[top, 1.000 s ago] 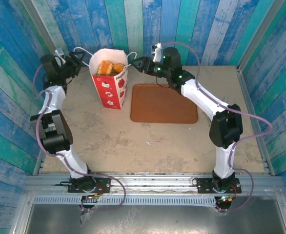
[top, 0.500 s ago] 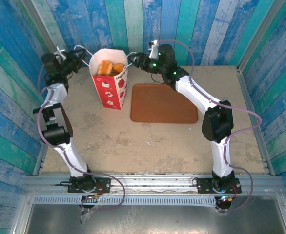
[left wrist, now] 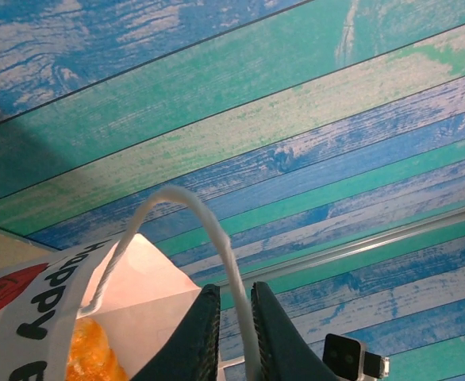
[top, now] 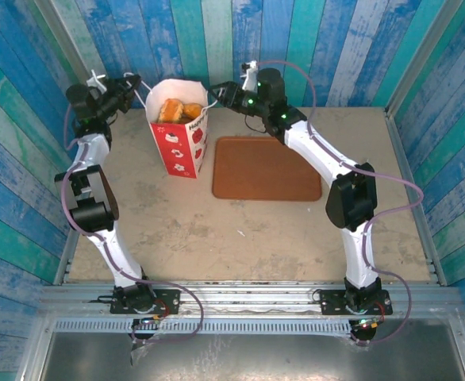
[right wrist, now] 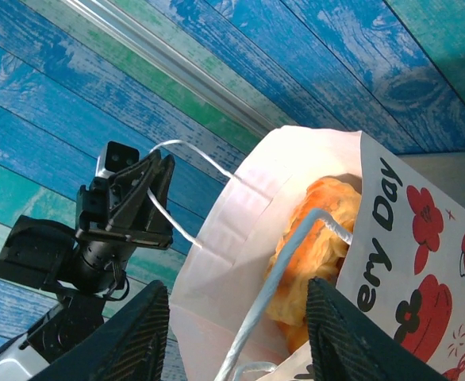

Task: Take the fake bread out of the paper bag

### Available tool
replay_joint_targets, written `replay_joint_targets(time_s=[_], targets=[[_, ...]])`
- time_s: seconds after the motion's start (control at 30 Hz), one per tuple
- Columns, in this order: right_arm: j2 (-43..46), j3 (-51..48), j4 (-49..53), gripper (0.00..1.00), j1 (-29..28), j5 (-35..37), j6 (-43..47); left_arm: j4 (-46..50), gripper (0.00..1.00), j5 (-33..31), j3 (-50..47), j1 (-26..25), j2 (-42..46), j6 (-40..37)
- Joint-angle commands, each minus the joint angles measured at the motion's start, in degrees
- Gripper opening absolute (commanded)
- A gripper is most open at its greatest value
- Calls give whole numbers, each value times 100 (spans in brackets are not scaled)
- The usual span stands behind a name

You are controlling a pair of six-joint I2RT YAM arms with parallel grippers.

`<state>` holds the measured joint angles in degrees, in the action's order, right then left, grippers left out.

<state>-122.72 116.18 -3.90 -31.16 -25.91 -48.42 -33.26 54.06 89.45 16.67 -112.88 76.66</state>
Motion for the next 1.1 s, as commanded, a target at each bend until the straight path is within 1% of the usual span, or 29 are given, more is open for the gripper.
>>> replay_joint_targets(time_s=[0.0,0.13,0.27,0.47,0.73,0.83,1.0,1.03,1.07], targets=[[-147,151,-41,45,14,-114,-45,-351,17,177,267,30,-367,95],[-147,133,-32,42,25,-116,-54,-583,19,330,573,26,-559,346],[-139,124,-32,41,22,-125,-62,-590,19,375,770,25,-669,393],[-140,107,-40,40,29,-133,-79,-565,18,454,933,22,-822,459],[-148,104,-67,41,29,-151,-114,-428,23,541,1221,26,-1036,488],[-131,98,-76,41,25,-160,-116,-428,20,527,1250,20,-1043,481],[-95,71,-76,41,31,-134,-88,-463,4,527,1211,19,-970,495],[-99,80,-76,40,33,-120,-80,-463,0,510,1206,12,-946,490],[-108,97,-68,37,31,-123,-71,-459,0,504,1206,19,-916,490]])
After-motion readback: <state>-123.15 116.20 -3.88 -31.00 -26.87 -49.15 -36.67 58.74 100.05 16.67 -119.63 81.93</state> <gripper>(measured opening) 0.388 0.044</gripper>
